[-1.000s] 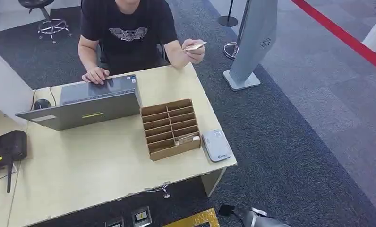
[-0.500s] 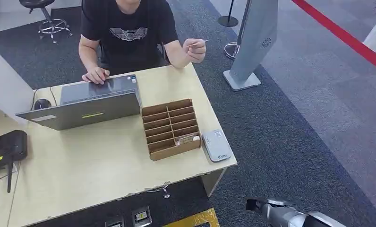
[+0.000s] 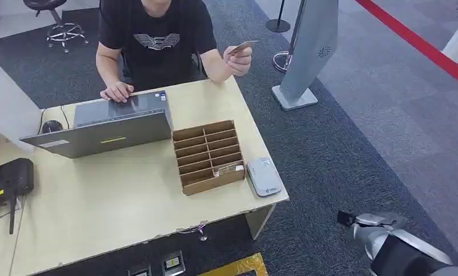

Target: Pass the card to the sensor for recognition and then transmit it.

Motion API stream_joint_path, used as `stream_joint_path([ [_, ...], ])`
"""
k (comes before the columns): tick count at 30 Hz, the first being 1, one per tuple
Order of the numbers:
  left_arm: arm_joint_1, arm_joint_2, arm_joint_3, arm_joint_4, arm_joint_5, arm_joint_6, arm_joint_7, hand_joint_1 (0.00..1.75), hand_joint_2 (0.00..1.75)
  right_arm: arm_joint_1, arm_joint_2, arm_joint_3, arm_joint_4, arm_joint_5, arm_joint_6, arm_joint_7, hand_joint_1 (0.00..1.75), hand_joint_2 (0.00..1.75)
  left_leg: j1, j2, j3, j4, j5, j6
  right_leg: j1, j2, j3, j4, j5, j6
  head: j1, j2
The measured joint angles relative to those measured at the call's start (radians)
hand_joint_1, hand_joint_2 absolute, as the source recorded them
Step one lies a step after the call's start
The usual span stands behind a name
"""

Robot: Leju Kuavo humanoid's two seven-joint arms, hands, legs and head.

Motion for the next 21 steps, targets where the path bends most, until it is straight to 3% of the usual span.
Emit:
stream_joint_path([
  [5, 0.000, 0.000, -0.014, 0.000, 0.021, 0.006, -0.004, 0.00, 0.00, -0.070, -0.067, 0.027, 0.020, 0.021, -0.170, 0.000, 0.00, 1.75, 0.000, 0.000, 0.000, 0.000, 0.000, 0.000, 0.000, 0.000, 0.000, 0.000, 0.000, 0.000, 0.000, 0.000],
  [7, 0.000, 0.000, -0.021, 0.000, 0.026, 0.006, -0.008, 0.00, 0.00, -0.103, -0.088, 0.040, 0.024, 0.023, -0.278, 0.000, 0.00, 1.75, 0.000, 0.000, -0.001, 0.000, 0.000, 0.000, 0.000, 0.000, 0.000, 0.000, 0.000, 0.000, 0.000, 0.000],
  [10, -0.003, 0.001, -0.027, 0.000, 0.025, 0.006, -0.013, 0.00, 0.00, -0.162, -0.118, 0.042, 0.023, 0.114, -0.378, -0.001, 0.00, 1.75, 0.000, 0.000, 0.000, 0.000, 0.000, 0.000, 0.001, 0.000, 0.001, 0.001, 0.000, 0.000, -0.001, 0.000],
  [12, -0.009, -0.002, -0.028, 0.000, 0.009, 0.007, -0.018, 0.00, 0.00, -0.084, -0.120, 0.003, -0.032, 0.360, -0.288, -0.003, 0.00, 1.75, 0.009, -0.010, 0.003, 0.000, 0.000, 0.000, 0.010, -0.009, 0.012, -0.005, -0.003, 0.000, -0.001, 0.000],
  [13, -0.009, -0.003, -0.028, 0.000, -0.004, 0.007, -0.018, 0.00, 0.00, 0.004, -0.108, -0.048, -0.088, 0.548, -0.195, -0.004, 0.00, 1.75, 0.020, -0.025, 0.006, -0.001, -0.001, -0.001, 0.022, -0.024, 0.029, -0.014, -0.004, -0.001, -0.001, 0.000],
  [15, -0.007, -0.010, -0.027, 0.000, -0.029, 0.008, -0.020, 0.00, 0.00, 0.182, -0.052, -0.221, -0.271, 0.897, 0.126, -0.009, 0.00, 1.75, 0.031, -0.051, 0.003, -0.001, -0.003, -0.004, 0.033, -0.051, 0.045, -0.022, -0.007, -0.006, 0.023, 0.000],
  [16, -0.006, -0.012, -0.027, 0.000, -0.042, 0.008, -0.025, 0.00, 0.00, 0.243, -0.023, -0.299, -0.388, 0.982, 0.230, -0.010, 0.00, 1.75, 0.026, -0.056, -0.013, -0.001, -0.003, -0.005, 0.028, -0.054, 0.041, -0.019, -0.007, -0.007, 0.035, 0.000],
  [17, -0.007, -0.012, -0.025, 0.000, -0.051, 0.008, -0.028, 0.00, 0.00, 0.282, -0.009, -0.338, -0.484, 1.007, 0.287, -0.009, 0.00, 1.75, 0.018, -0.054, -0.014, -0.002, -0.003, -0.005, 0.019, -0.051, 0.033, -0.012, -0.010, -0.006, 0.033, 0.000],
  [18, -0.007, -0.012, -0.022, 0.001, -0.060, 0.008, -0.034, 0.00, 0.00, 0.305, -0.016, -0.405, -0.690, 0.971, 0.274, -0.002, 0.00, 1.75, 0.011, -0.049, -0.014, -0.001, -0.002, -0.004, 0.011, -0.047, 0.023, -0.006, -0.012, -0.006, 0.031, 0.000],
  [19, -0.007, -0.011, -0.018, 0.001, -0.068, 0.008, -0.040, 0.00, 0.00, 0.322, -0.034, -0.456, -0.802, 0.923, 0.214, 0.003, 0.00, 1.75, 0.009, -0.045, -0.011, -0.001, -0.001, -0.003, 0.008, -0.043, 0.021, -0.005, -0.014, -0.004, 0.031, 0.000],
  [20, -0.007, -0.009, -0.013, 0.002, -0.081, 0.009, -0.045, 0.00, 0.00, 0.335, -0.043, -0.505, -0.903, 0.884, 0.107, 0.004, 0.00, 1.75, 0.009, -0.044, 0.007, -0.001, -0.001, -0.002, 0.008, -0.043, 0.020, -0.005, -0.014, -0.004, 0.034, 0.000],
  [21, -0.005, -0.005, -0.003, 0.005, -0.104, 0.010, -0.055, 0.00, 0.00, 0.344, -0.044, -0.558, -0.975, 0.872, 0.004, 0.005, 0.00, 1.75, 0.010, -0.045, 0.006, -0.001, 0.001, -0.003, 0.009, -0.044, 0.020, -0.005, -0.013, -0.005, 0.036, 0.000],
])
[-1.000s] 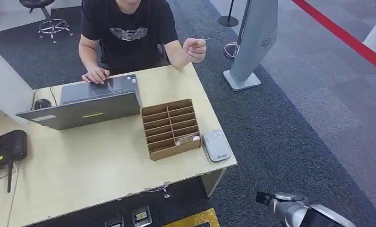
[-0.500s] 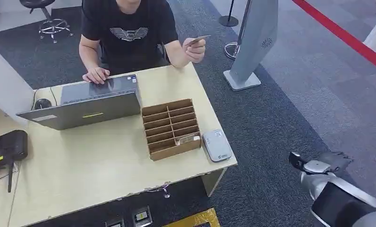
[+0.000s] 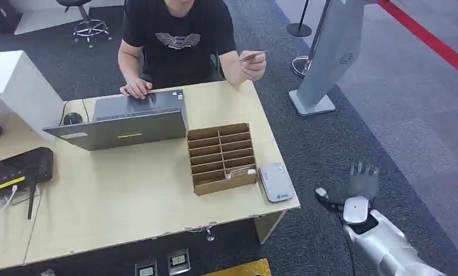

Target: Pass the card to the sensor for recognition and then transmit it.

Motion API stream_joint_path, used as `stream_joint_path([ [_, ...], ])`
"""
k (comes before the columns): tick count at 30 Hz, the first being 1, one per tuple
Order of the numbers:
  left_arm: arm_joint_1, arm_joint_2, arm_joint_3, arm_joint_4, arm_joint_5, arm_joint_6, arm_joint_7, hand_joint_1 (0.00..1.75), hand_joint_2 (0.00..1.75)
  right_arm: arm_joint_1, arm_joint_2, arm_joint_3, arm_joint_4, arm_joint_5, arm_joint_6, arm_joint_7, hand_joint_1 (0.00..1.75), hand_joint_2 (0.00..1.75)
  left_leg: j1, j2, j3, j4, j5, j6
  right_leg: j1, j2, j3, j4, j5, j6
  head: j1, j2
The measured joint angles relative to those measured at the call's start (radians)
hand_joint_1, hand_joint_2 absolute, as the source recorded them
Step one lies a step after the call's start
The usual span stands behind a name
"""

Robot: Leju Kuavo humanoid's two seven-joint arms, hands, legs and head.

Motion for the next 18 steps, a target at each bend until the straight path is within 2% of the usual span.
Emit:
stream_joint_path([
  [2, 0.000, 0.001, 0.026, 0.008, -0.070, 0.000, -0.008, 0.00, 0.00, 0.026, 0.003, -0.057, -0.091, -0.005, -0.102, -0.002, 0.00, 1.75, 0.000, 0.001, 0.000, 0.001, 0.001, 0.000, 0.000, 0.001, 0.001, 0.001, 0.001, 0.000, -0.003, 0.000],
  [4, 0.002, -0.001, 0.055, 0.010, -0.140, 0.000, -0.008, 0.00, 0.00, 0.075, 0.006, -0.103, -0.220, 0.002, -0.171, -0.004, 0.00, 1.75, -0.002, 0.002, -0.001, 0.000, 0.001, 0.000, -0.001, 0.002, 0.000, 0.002, 0.001, 0.000, -0.001, 0.000],
  [6, 0.004, -0.001, 0.091, 0.010, -0.206, 0.000, -0.007, 0.00, 0.00, 0.075, 0.006, -0.140, -0.333, 0.019, -0.232, -0.004, 0.00, 1.75, -0.003, 0.014, 0.000, 0.000, 0.000, -0.001, -0.001, 0.015, -0.004, 0.003, 0.002, -0.001, -0.003, 0.000],
  [8, 0.005, -0.005, 0.118, 0.010, -0.243, 0.000, -0.004, 0.00, 0.00, 0.085, 0.002, -0.163, -0.389, 0.039, -0.250, -0.004, 0.00, 1.75, -0.003, 0.020, 0.003, 0.000, -0.003, -0.001, -0.001, 0.020, -0.003, 0.003, 0.002, -0.001, -0.001, 0.000],
  [13, 0.009, -0.013, 0.194, 0.010, -0.300, 0.000, -0.001, 0.00, 0.00, 0.114, 0.000, -0.203, -0.558, 0.057, -0.241, -0.007, 0.00, 1.75, -0.004, 0.028, 0.003, 0.000, -0.003, 0.000, -0.003, 0.027, -0.005, 0.003, 0.004, 0.001, -0.002, 0.000],
  [18, 0.011, -0.022, 0.253, 0.010, -0.343, 0.000, -0.001, 0.00, 0.00, 0.133, -0.002, -0.231, -0.634, 0.045, -0.258, -0.006, 0.00, 1.75, -0.006, 0.028, 0.004, 0.000, -0.003, 0.000, -0.005, 0.028, -0.005, 0.003, 0.005, 0.002, -0.002, 0.000],
])
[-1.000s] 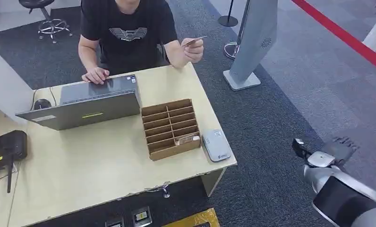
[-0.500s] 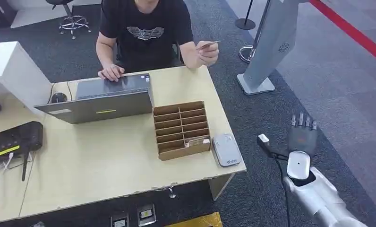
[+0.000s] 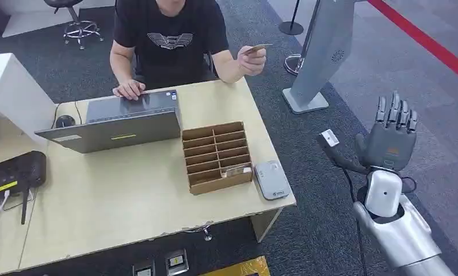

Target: Pass the card to the sensor for recognition and then transmit it.

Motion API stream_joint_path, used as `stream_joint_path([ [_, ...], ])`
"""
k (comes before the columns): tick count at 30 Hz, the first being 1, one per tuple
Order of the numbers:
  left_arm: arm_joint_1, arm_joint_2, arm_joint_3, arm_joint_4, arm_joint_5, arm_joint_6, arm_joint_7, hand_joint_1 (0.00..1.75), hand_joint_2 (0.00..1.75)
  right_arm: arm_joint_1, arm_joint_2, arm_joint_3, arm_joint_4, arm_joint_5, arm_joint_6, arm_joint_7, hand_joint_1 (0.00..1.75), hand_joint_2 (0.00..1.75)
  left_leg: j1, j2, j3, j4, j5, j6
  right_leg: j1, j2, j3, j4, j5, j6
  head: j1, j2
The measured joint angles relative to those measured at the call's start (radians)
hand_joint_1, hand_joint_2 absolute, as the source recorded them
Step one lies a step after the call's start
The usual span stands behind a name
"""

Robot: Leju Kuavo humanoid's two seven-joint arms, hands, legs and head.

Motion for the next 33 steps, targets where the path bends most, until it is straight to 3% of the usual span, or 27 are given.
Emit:
stream_joint_path([
  [3, 0.001, -0.004, 0.027, 0.000, -0.021, 0.000, -0.001, 0.00, 0.00, 0.005, 0.000, -0.004, -0.042, -0.009, -0.041, 0.000, 0.00, 1.75, 0.000, 0.002, 0.000, 0.000, 0.000, 0.000, 0.000, 0.002, 0.000, 0.000, 0.000, 0.000, 0.000, 0.000],
  [6, 0.001, -0.010, 0.063, 0.000, -0.044, 0.000, -0.005, 0.00, 0.00, 0.016, 0.000, -0.001, -0.093, -0.040, -0.126, -0.001, 0.00, 1.75, 0.000, 0.002, 0.000, 0.000, 0.000, 0.000, 0.000, 0.002, 0.000, 0.000, 0.000, 0.000, 0.000, 0.000],
  [9, 0.000, -0.014, 0.092, 0.000, -0.069, 0.000, -0.009, 0.00, 0.00, 0.014, 0.005, 0.015, -0.155, -0.079, -0.139, -0.004, 0.00, 1.75, 0.000, 0.002, 0.000, 0.000, 0.000, 0.000, 0.000, 0.002, 0.000, 0.000, 0.000, 0.000, 0.000, 0.000],
  [17, -0.001, -0.025, 0.163, 0.000, -0.110, 0.000, -0.014, 0.00, 0.00, -0.026, 0.055, 0.197, -0.333, -0.083, -0.140, -0.049, 0.00, 1.75, 0.001, 0.002, 0.000, -0.001, -0.001, 0.000, 0.001, 0.003, 0.000, 0.001, 0.000, 0.000, 0.000, 0.000],
  [20, -0.002, -0.028, 0.189, 0.000, -0.119, 0.000, -0.014, 0.00, 0.00, -0.033, 0.095, 0.289, -0.380, -0.151, -0.140, -0.152, 0.00, 1.75, 0.001, 0.002, 0.000, -0.001, -0.001, 0.000, 0.001, 0.002, 0.000, 0.001, 0.000, 0.000, 0.000, 0.000],
  [25, -0.002, -0.035, 0.232, 0.000, -0.139, 0.000, -0.017, 0.00, 0.00, -0.020, 0.193, 0.388, -0.388, -0.237, -0.140, -0.434, 0.00, 1.75, 0.001, 0.002, -0.001, -0.001, -0.001, 0.000, 0.002, 0.003, -0.001, 0.001, 0.000, -0.001, 0.000, 0.000],
  [28, -0.002, -0.038, 0.255, 0.000, -0.153, 0.000, -0.017, 0.00, 0.00, -0.005, 0.258, 0.422, -0.380, -0.354, -0.140, -0.585, 0.00, 1.75, 0.001, 0.002, -0.001, -0.001, -0.001, 0.000, 0.002, 0.003, -0.001, 0.001, 0.000, -0.001, 0.000, 0.000],
  [33, -0.002, -0.043, 0.282, 0.000, -0.166, 0.000, -0.011, 0.00, 0.00, -0.003, 0.335, 0.466, -0.328, -0.449, -0.139, -0.695, 0.00, 1.75, 0.001, 0.003, -0.001, -0.001, -0.001, 0.000, 0.002, 0.003, -0.001, 0.001, 0.000, -0.001, 0.000, 0.000],
])
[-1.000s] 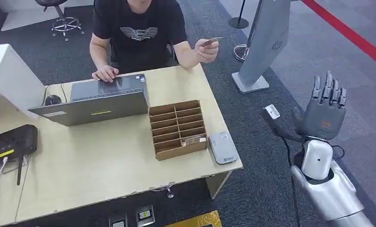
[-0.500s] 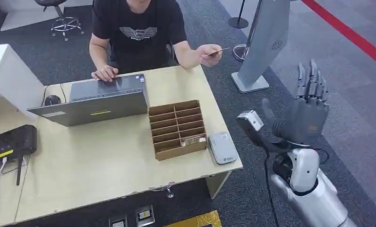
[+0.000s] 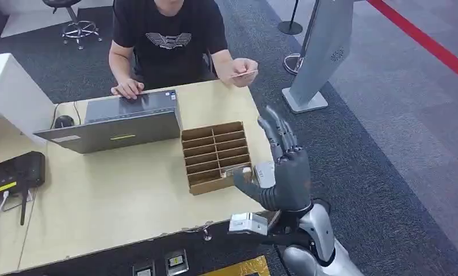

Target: Pass the card to the sensor for recognition and then transmit it.

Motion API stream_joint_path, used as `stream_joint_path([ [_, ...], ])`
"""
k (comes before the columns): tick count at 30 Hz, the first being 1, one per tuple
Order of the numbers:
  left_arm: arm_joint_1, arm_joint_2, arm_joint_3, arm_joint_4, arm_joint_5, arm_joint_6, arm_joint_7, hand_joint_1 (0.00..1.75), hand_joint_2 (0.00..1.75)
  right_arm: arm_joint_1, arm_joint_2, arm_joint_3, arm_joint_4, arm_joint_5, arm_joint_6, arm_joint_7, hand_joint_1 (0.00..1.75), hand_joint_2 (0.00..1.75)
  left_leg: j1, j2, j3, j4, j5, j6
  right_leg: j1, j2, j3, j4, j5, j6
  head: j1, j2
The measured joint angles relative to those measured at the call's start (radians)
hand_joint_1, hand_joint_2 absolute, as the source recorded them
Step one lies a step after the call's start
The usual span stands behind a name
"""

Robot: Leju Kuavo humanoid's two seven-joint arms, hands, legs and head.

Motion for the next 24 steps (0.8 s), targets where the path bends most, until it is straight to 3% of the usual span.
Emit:
stream_joint_path([
  [3, -0.001, -0.004, 0.013, 0.000, -0.005, 0.000, 0.010, 0.00, 0.00, -0.025, 0.032, 0.043, 0.043, -0.011, 0.000, -0.001, 0.00, 1.75, 0.000, 0.000, 0.000, 0.000, 0.000, 0.000, 0.000, 0.000, 0.000, 0.000, 0.000, 0.000, 0.000, 0.000],
  [13, -0.005, -0.014, 0.034, 0.000, -0.018, -0.004, 0.023, 0.00, 0.00, -0.130, 0.076, 0.177, 0.165, 0.056, 0.000, 0.114, 0.00, 1.75, 0.000, 0.000, 0.000, 0.000, 0.000, 0.000, 0.000, 0.001, 0.000, 0.000, 0.000, 0.000, 0.000, 0.000],
  [19, -0.005, -0.013, 0.036, 0.000, -0.036, -0.024, 0.023, 0.00, 0.00, -0.229, 0.081, 0.249, 0.230, 0.239, 0.009, 0.251, 0.00, 1.75, 0.000, 0.001, 0.000, 0.000, 0.000, 0.000, 0.000, 0.002, -0.001, 0.000, 0.000, 0.000, 0.000, 0.000],
  [24, -0.005, -0.013, 0.037, 0.000, -0.044, -0.022, 0.023, 0.00, 0.00, -0.316, 0.080, 0.316, 0.285, 0.354, 0.088, 0.343, 0.00, 1.75, 0.000, 0.001, 0.000, 0.000, 0.000, 0.000, 0.000, 0.002, -0.001, 0.000, 0.000, 0.000, 0.000, 0.000],
])
